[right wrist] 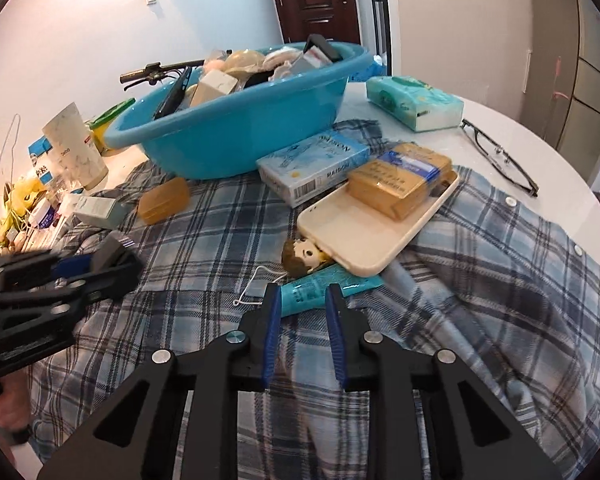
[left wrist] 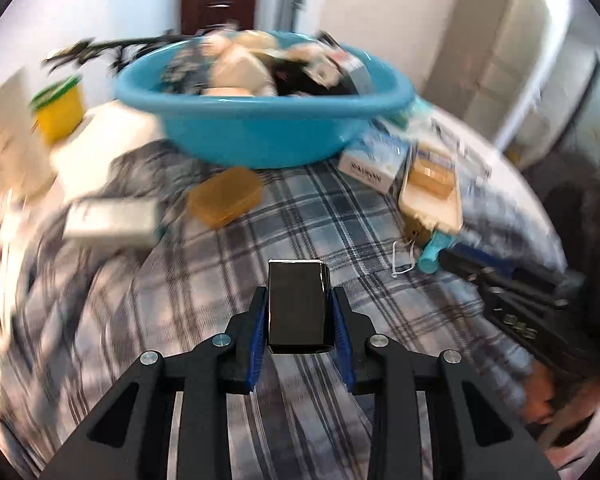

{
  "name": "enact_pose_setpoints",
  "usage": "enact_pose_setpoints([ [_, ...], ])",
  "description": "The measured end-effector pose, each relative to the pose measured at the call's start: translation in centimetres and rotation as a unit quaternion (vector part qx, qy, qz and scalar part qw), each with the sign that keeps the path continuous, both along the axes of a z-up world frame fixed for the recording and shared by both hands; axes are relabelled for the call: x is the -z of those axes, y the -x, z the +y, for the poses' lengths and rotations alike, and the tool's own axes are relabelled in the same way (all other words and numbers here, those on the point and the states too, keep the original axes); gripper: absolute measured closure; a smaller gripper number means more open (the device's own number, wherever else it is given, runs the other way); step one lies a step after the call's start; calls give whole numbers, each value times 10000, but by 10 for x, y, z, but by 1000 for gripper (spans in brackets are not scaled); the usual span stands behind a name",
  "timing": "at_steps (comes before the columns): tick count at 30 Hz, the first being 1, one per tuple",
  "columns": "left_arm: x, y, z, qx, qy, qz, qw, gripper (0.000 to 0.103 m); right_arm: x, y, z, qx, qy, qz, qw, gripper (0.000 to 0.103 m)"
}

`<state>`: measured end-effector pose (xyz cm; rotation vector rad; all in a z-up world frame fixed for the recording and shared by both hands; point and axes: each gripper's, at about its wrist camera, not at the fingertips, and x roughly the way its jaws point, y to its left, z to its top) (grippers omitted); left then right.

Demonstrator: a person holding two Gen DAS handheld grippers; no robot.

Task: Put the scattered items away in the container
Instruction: 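Grasp the teal tube with the right tool while the left tool holds the black case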

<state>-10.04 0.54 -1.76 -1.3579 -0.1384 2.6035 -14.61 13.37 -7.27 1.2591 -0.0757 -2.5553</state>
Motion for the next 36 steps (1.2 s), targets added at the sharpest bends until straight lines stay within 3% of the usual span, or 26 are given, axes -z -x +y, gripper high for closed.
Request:
enact_pose_setpoints([
  [5,1,-23,-15,-828,39,489,9954,71,6,6,-5,91,198,-211,9995,80],
  [9,8,-22,-10,-911,-19,487,9946,71,8,7,-11,158,10,-202,9997,76],
  [10,9,-21,-8,-900,18,497,9947,71,8,7,-10,194,28,-224,9996,66],
  [11,9,-22,-6,-885,39,499,9948,71,8,7,-10,256,62,-235,9994,47],
  [12,10,-21,-4,-850,33,480,9952,71,8,6,-9,307,128,-209,9992,40],
  [14,12,-19,-2,-801,-31,466,9957,71,5,4,-9,453,151,-135,9988,39],
  [18,13,-22,1,-841,65,740,9937,71,4,7,-14,818,-342,65,9960,35],
  [22,14,-25,1,-805,22,855,9931,71,12,17,-12,885,-66,-289,9956,35],
  [30,19,-25,-3,-862,101,898,9922,71,14,24,-17,827,-265,-271,9958,35],
  [33,21,-23,-7,-900,49,829,9925,71,13,23,-16,685,-399,-290,9964,46],
  [36,22,-23,-8,-900,-8,789,9928,71,13,19,-10,651,-493,-237,9964,63],
])
